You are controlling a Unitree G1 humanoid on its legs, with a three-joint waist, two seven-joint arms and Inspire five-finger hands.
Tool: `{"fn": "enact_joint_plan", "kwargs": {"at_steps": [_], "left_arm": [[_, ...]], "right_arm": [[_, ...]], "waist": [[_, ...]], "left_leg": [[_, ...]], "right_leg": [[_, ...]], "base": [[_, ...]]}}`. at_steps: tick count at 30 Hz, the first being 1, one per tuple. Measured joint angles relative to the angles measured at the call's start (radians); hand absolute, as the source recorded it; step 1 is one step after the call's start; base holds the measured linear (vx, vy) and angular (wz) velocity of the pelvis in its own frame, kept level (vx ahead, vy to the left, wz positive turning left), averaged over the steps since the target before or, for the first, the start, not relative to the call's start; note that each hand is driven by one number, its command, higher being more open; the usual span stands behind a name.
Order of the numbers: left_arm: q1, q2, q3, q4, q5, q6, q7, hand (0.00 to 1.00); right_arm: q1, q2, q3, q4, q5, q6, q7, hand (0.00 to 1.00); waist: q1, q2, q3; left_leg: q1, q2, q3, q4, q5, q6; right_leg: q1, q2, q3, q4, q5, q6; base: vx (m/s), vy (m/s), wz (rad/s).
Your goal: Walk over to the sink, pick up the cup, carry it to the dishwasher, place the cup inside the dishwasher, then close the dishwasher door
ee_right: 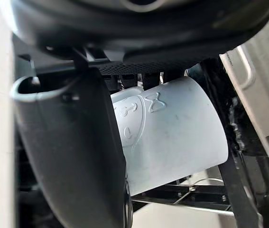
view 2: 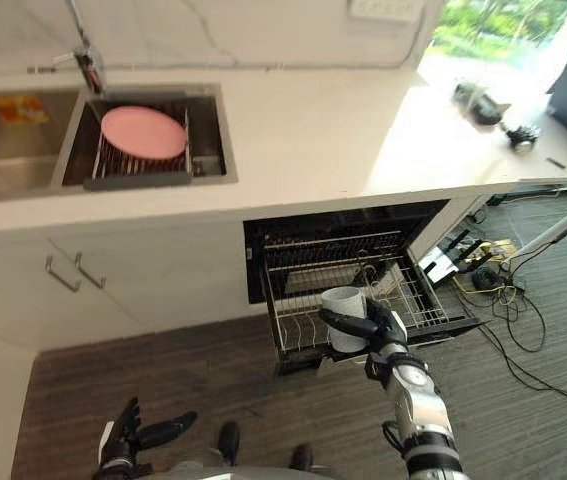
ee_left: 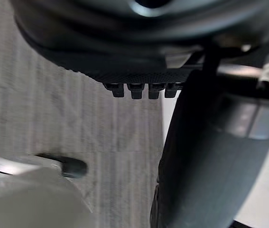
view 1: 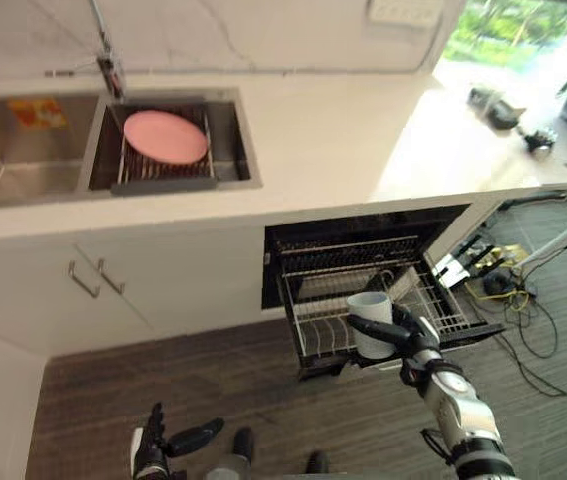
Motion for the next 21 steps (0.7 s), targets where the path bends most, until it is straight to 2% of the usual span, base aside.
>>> {"fn": "enact_joint_plan", "kwargs": {"at_steps": [3, 7, 11, 15, 16, 20, 21], "left_arm": [[-0.042, 0.020, 0.003, -0.017, -0.013, 0.013, -0.017, 1.00], [-0.057, 0.023, 0.004, -0.059, -0.012, 0.016, -0.024, 1.00], [-0.080, 0.034, -0.011, -0.079, -0.008, 0.003, -0.040, 1.00], [-0.093, 0.036, -0.045, -0.124, -0.008, 0.004, -0.046, 1.00], [-0.094, 0.037, -0.051, -0.131, -0.008, 0.006, -0.049, 1.00], [-0.123, 0.039, -0.084, -0.151, -0.008, 0.036, -0.077, 1.00], [-0.138, 0.039, -0.093, -0.151, -0.009, 0.042, -0.085, 1.00]], "right_arm": [[-0.132, -0.066, 0.003, 0.047, 0.079, -0.001, -0.041, 0.00], [-0.215, -0.138, 0.029, 0.081, 0.116, -0.008, -0.056, 0.00], [-0.242, -0.143, 0.043, 0.108, 0.157, -0.007, -0.050, 0.00], [-0.246, -0.140, 0.052, 0.113, 0.163, 0.006, -0.008, 0.00], [-0.248, -0.137, 0.052, 0.114, 0.163, 0.006, -0.001, 0.00], [-0.282, -0.128, 0.050, 0.139, 0.163, 0.006, 0.015, 0.00], [-0.306, -0.126, 0.049, 0.159, 0.163, 0.007, 0.020, 0.00]], "waist": [[0.025, -0.005, 0.066], [0.051, -0.002, 0.107], [0.077, 0.001, 0.133], [0.106, 0.018, 0.150], [0.111, 0.020, 0.153], [0.129, 0.019, 0.158], [0.131, 0.030, 0.171]], "left_leg": [[-0.069, 0.008, -0.019, 0.074, -0.023, -0.001], [-0.120, 0.022, -0.034, 0.138, -0.049, -0.001], [-0.153, 0.035, -0.054, 0.164, -0.065, -0.008], [-0.182, 0.057, -0.069, 0.198, -0.074, -0.013], [-0.185, 0.061, -0.070, 0.205, -0.077, -0.015], [-0.245, 0.063, -0.070, 0.264, -0.097, -0.027], [-0.263, 0.071, -0.074, 0.289, -0.103, -0.030]], "right_leg": [[-0.032, 0.010, -0.017, 0.013, 0.013, 0.001], [-0.050, 0.024, -0.035, 0.015, 0.037, 0.001], [-0.072, 0.039, -0.062, 0.035, 0.043, 0.001], [-0.090, 0.058, -0.086, 0.057, 0.042, -0.002], [-0.091, 0.062, -0.090, 0.060, 0.039, -0.005], [-0.124, 0.064, -0.116, 0.066, 0.000, -0.058], [-0.132, 0.072, -0.124, 0.071, -0.004, -0.062]], "base": [[-0.08, -0.005, 0.21], [-0.07, 0.023, 0.07], [-0.07, 0.004, 0.08], [-0.05, -0.038, 0.04], [-0.04, -0.051, -0.03], [-0.05, -0.053, -0.01], [-0.07, -0.063, -0.01]]}}
